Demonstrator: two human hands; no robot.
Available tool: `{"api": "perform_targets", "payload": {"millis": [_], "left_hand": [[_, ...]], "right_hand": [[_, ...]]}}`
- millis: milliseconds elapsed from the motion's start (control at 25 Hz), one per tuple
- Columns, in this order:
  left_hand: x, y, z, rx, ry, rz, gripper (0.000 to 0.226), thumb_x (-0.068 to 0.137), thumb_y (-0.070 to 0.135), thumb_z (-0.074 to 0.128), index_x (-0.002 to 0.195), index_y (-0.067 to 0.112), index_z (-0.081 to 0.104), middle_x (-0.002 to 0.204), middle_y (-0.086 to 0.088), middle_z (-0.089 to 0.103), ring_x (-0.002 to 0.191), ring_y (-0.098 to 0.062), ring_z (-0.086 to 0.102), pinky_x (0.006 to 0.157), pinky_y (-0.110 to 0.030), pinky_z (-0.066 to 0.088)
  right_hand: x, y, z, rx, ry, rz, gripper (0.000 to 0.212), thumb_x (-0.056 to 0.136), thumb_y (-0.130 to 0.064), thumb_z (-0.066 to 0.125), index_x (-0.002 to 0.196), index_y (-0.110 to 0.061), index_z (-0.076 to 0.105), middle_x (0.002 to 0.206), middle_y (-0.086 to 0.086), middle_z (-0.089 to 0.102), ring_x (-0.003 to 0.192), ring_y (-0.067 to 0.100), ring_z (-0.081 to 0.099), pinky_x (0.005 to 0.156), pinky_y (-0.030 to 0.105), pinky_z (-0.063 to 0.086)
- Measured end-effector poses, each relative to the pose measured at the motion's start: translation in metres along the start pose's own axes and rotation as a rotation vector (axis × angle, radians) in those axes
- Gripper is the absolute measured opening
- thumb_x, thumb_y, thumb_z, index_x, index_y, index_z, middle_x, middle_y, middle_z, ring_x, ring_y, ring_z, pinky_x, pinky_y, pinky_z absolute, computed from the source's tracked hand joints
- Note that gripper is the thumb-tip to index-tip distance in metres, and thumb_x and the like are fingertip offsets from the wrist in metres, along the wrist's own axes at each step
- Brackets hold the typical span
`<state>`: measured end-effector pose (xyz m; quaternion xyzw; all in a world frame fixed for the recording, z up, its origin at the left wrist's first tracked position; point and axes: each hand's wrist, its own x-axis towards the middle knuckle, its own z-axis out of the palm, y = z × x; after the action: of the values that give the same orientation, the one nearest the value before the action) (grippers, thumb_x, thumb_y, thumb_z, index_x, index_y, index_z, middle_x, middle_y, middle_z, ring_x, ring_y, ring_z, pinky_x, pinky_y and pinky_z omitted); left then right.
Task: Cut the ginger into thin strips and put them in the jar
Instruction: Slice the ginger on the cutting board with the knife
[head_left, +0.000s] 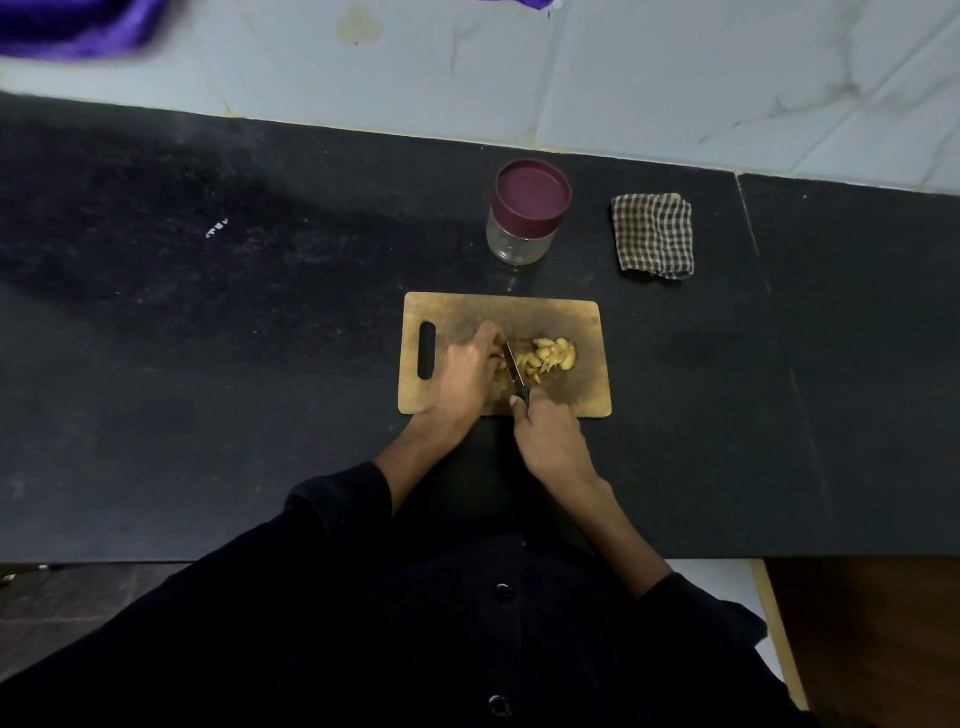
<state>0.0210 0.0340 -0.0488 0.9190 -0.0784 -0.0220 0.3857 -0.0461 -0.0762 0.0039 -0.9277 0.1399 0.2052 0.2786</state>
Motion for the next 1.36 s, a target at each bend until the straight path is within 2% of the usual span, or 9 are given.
{"api": "perform_targets", "payload": {"millis": [200,320,480,720,920,1080,1240,1360], "left_hand": [[-0.001,0.004,-0.006,-0.063,-0.014,0.020,0.023,0.086,0.000,0.063,0.107,0.011,0.061,0.094,-0.005,0.071,0.085,-0.015,0.069,0.076,-0.035,0.058],[0.002,0.004,-0.013,-0.052,-0.050,0.067,0.021,0.085,0.000,0.064,0.102,0.011,0.069,0.101,-0.003,0.071,0.094,-0.014,0.067,0.085,-0.031,0.054],[0.005,0.003,-0.019,-0.041,-0.099,0.136,0.020,0.083,-0.002,0.066,0.098,0.010,0.073,0.104,-0.003,0.071,0.102,-0.012,0.062,0.091,-0.025,0.049],[0.005,-0.001,-0.019,-0.041,-0.118,0.160,0.018,0.085,0.006,0.067,0.101,0.010,0.073,0.107,-0.004,0.070,0.105,-0.013,0.058,0.094,-0.019,0.038],[0.003,0.001,-0.018,-0.036,-0.128,0.168,0.019,0.087,0.009,0.066,0.105,0.011,0.072,0.110,-0.004,0.069,0.109,-0.015,0.058,0.097,-0.023,0.039],[0.003,0.002,-0.019,-0.052,-0.132,0.165,0.020,0.086,0.006,0.066,0.105,0.009,0.072,0.109,-0.005,0.069,0.108,-0.016,0.058,0.096,-0.022,0.039],[0.002,0.002,-0.020,-0.062,-0.109,0.122,0.018,0.085,0.007,0.068,0.102,0.009,0.072,0.107,-0.005,0.069,0.107,-0.016,0.058,0.097,-0.027,0.043],[0.003,0.000,-0.019,-0.050,-0.110,0.141,0.015,0.084,0.005,0.068,0.098,0.009,0.073,0.104,-0.005,0.070,0.105,-0.015,0.059,0.096,-0.023,0.039]], "right_hand": [[0.000,0.003,0.000,-0.029,0.009,-0.007,0.027,0.105,-0.034,0.038,0.113,-0.012,0.052,0.097,0.008,0.062,0.090,0.026,0.062,0.078,0.046,0.053],[0.001,0.004,-0.003,0.006,0.022,-0.006,0.027,0.105,-0.033,0.039,0.114,-0.011,0.052,0.095,0.007,0.061,0.091,0.026,0.062,0.078,0.044,0.052],[0.002,0.005,-0.001,0.048,0.021,-0.002,0.024,0.105,-0.034,0.040,0.110,-0.013,0.052,0.095,0.007,0.062,0.090,0.026,0.063,0.081,0.050,0.054],[0.000,0.008,-0.002,0.040,0.029,0.012,0.025,0.105,-0.034,0.039,0.107,-0.012,0.052,0.093,0.006,0.059,0.091,0.027,0.061,0.077,0.046,0.051],[-0.001,0.013,0.000,0.001,0.022,0.023,0.028,0.106,-0.033,0.038,0.109,-0.010,0.052,0.094,0.006,0.057,0.092,0.028,0.060,0.071,0.038,0.044],[-0.004,0.016,0.003,-0.008,0.013,0.025,0.028,0.105,-0.034,0.037,0.107,-0.010,0.052,0.098,0.009,0.058,0.093,0.029,0.059,0.073,0.041,0.046],[-0.003,0.015,0.001,0.002,0.028,0.017,0.028,0.105,-0.035,0.037,0.107,-0.011,0.052,0.098,0.009,0.060,0.092,0.028,0.060,0.075,0.042,0.049],[-0.001,0.012,-0.001,-0.001,0.025,0.008,0.027,0.105,-0.036,0.037,0.108,-0.012,0.050,0.095,0.007,0.059,0.089,0.026,0.059,0.072,0.040,0.047]]}}
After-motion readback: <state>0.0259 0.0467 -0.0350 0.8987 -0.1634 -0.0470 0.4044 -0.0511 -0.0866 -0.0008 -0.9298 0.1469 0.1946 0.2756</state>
